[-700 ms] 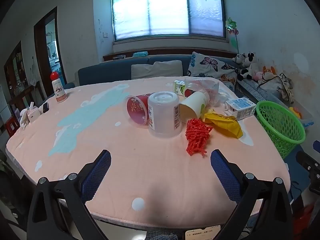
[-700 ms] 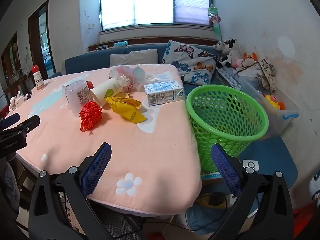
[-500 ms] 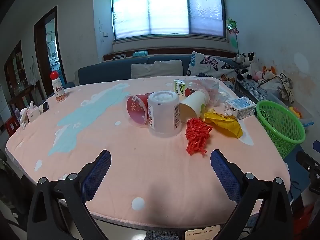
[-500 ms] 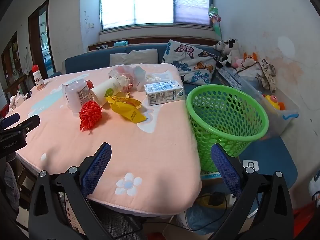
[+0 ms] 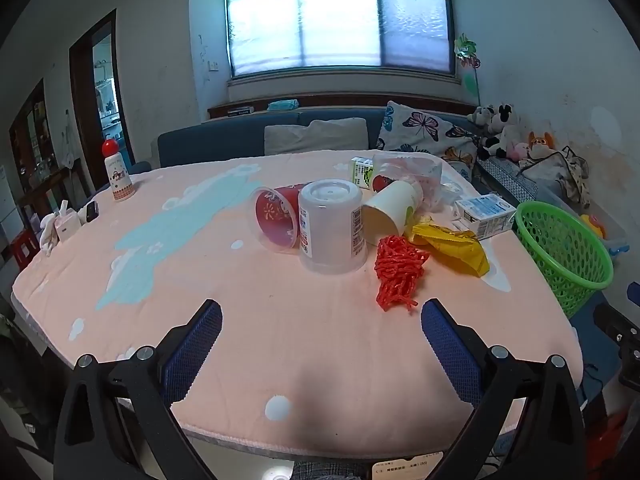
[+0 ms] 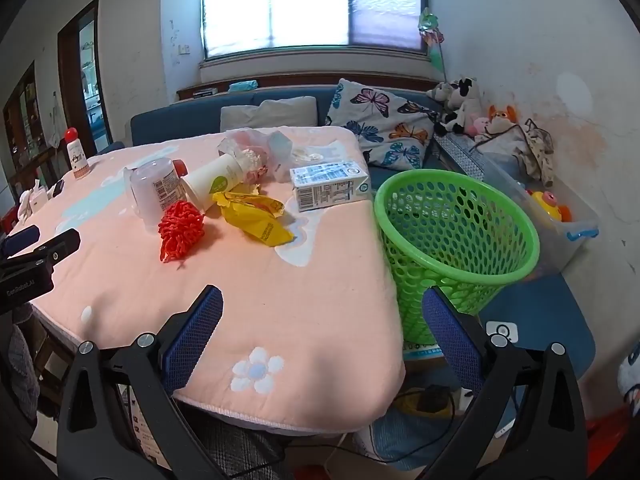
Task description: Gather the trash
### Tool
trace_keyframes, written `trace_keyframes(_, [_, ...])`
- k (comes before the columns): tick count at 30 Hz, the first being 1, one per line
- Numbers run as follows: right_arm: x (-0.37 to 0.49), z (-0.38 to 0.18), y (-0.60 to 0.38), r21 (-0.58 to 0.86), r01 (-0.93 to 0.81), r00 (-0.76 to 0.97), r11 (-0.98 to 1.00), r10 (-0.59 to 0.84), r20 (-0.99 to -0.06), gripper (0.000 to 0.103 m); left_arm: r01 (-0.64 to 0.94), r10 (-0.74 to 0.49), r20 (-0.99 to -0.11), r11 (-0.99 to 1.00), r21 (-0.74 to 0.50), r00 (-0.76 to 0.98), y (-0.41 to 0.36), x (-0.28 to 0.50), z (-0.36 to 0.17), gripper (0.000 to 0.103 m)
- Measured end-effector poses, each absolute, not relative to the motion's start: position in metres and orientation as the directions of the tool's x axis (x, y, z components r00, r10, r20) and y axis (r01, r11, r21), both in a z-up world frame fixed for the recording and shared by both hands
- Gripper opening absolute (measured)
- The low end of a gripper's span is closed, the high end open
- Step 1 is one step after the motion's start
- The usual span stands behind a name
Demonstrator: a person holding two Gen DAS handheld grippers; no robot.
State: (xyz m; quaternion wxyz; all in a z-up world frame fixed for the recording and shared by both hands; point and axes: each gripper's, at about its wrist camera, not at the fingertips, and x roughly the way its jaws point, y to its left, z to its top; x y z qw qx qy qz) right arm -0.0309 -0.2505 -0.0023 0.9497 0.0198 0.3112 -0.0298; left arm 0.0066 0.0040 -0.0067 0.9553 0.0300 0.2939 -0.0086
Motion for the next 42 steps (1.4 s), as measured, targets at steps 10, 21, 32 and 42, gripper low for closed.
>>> trace_keyframes(10, [-0.025, -0.004, -0.245, 0.012, 0.061, 0.8, 0.998, -0.042, -0.598, 0.099, 0.034, -0.003, -0.566, 0.998, 0.045, 0.824, 0.003, 0.007, -0.009, 0.097])
trace_keyframes(21, [-0.024, -0.005, -0.245, 0.012, 0.059, 0.8, 0.998, -0.04, -0.599, 0.099, 0.03, -0.001, -0.569, 0.999, 0.042, 0.823, 0.003, 0.009, -0.01, 0.097])
trace_keyframes(32, [-0.021, -0.006, -0.244, 0.012, 0.056, 0.8, 0.998, -0.038, -0.599, 0.099, 0.027, 0.0, -0.573, 0.999, 0.039, 0.82, 0.005, 0.011, -0.01, 0.097])
trace_keyframes(42, [-0.018, -0.006, -0.246, 0.008, 0.059, 0.796, 0.998, -0.042, -0.604, 0.099, 0.028, 0.001, -0.578, 0.999, 0.042, 0.816, 0.006, 0.016, -0.01, 0.097])
